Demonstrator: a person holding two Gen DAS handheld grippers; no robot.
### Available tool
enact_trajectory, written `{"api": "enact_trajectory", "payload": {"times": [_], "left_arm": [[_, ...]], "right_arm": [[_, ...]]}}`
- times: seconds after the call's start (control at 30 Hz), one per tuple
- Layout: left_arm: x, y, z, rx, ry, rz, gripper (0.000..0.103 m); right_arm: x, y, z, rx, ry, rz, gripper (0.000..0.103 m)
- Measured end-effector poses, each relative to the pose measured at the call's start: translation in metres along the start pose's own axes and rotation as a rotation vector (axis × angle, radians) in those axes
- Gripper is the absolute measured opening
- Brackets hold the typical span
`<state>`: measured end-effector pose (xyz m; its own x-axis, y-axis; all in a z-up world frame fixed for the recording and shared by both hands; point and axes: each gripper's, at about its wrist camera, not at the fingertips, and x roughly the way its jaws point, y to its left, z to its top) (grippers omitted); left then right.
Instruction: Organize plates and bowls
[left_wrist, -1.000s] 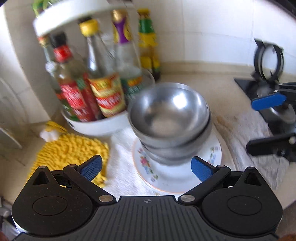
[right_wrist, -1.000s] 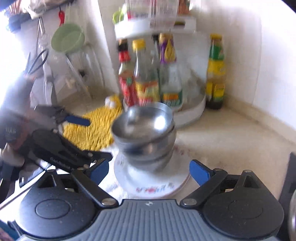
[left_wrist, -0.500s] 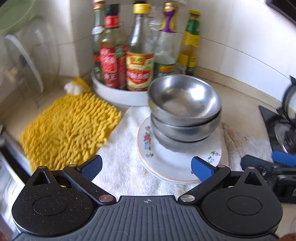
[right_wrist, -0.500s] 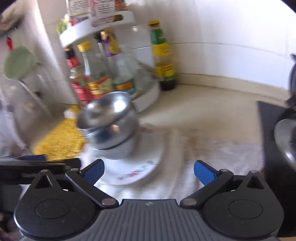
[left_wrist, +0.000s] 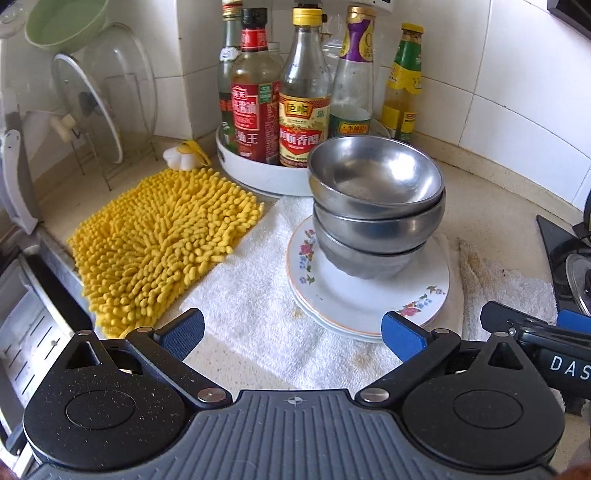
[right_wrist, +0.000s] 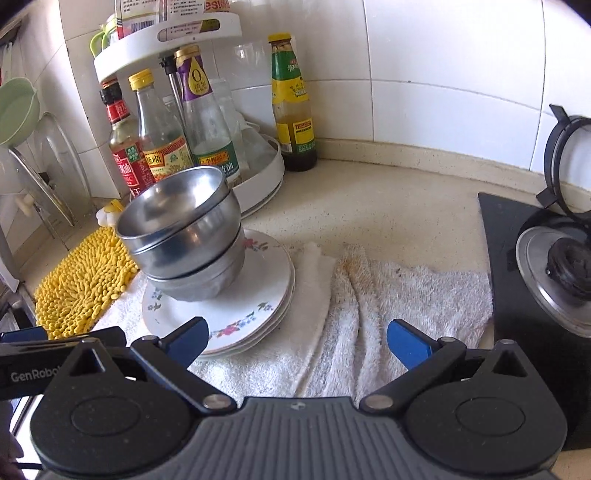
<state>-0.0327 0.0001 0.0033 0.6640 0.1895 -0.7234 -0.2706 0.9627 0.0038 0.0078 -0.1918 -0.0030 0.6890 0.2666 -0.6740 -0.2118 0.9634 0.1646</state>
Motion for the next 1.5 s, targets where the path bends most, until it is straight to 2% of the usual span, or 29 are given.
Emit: {"api": "enact_trajectory", "payload": {"times": [0.4, 1.5], "left_arm": [[-0.008, -0.009, -0.009, 0.015, -0.008, 0.062, 0.101], [-0.009, -0.015, -0.015, 0.025, 0.016, 0.085, 0.097]], "right_arm": [[-0.003, -0.002, -0.006, -0.012, 0.014, 0.0, 0.103], [0.0, -0.005, -0.011, -0.031, 0.042, 0.008, 0.103]]}}
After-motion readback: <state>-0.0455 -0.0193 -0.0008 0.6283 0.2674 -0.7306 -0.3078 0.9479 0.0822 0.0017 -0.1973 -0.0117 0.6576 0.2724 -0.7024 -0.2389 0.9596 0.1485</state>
